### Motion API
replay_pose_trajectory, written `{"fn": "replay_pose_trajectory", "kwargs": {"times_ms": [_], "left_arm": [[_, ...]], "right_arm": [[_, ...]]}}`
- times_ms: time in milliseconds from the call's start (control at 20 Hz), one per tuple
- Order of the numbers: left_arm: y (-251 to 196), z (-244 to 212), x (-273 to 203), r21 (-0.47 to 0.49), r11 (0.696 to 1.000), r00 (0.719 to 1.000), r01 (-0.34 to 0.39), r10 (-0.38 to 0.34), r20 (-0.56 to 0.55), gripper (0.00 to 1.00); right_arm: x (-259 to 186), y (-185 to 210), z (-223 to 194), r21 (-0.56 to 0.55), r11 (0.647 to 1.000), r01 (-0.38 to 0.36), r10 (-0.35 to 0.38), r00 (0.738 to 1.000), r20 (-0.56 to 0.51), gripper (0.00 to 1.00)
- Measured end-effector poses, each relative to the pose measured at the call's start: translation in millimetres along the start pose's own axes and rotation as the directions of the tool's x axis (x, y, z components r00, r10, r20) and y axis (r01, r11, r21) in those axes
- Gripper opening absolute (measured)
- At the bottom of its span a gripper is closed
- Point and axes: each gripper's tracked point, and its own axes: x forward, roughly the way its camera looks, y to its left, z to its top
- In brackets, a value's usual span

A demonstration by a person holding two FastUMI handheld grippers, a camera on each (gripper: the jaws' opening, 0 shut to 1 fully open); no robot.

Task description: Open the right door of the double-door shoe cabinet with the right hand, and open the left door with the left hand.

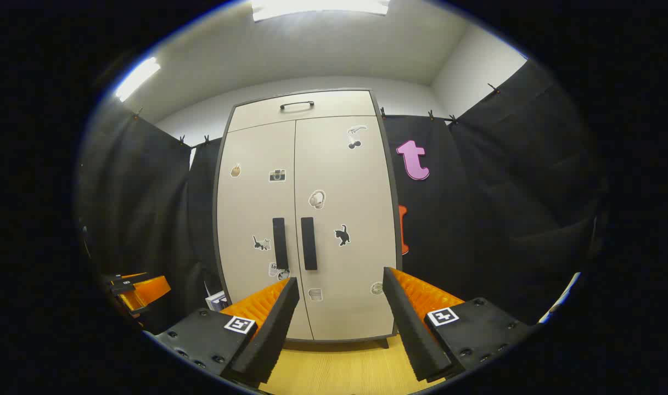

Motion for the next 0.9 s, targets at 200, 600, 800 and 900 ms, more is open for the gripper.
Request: {"fn": "replay_pose_trajectory", "kwargs": {"times_ms": [200, 600, 800, 900], "left_arm": [[0.7, 0.8, 1.9, 0.010, 1.000, 1.000, 0.000, 0.000, 0.004, 0.94], [-0.6, 1.7, 4.3, 0.007, 1.000, 1.000, 0.003, -0.003, 0.009, 0.94], [-4.9, 2.4, 4.5, -0.005, 1.000, 1.000, 0.017, -0.017, 0.006, 0.96], [-8.0, 4.5, 6.5, -0.007, 1.000, 0.999, 0.030, -0.030, 0.012, 0.96]], "right_arm": [[2.7, -0.7, -3.2, 0.012, 1.000, 0.004, -0.004, 1.000, -0.006, 0.98], [5.3, -1.6, -0.7, 0.015, 1.000, 0.012, -0.013, 1.000, 0.004, 0.98], [5.4, -1.4, 4.4, 0.049, 0.999, 0.024, -0.024, 1.000, 0.016, 0.98], [6.6, -2.0, 7.0, 0.073, 0.997, 0.028, -0.031, 0.999, 0.032, 0.98]]}}
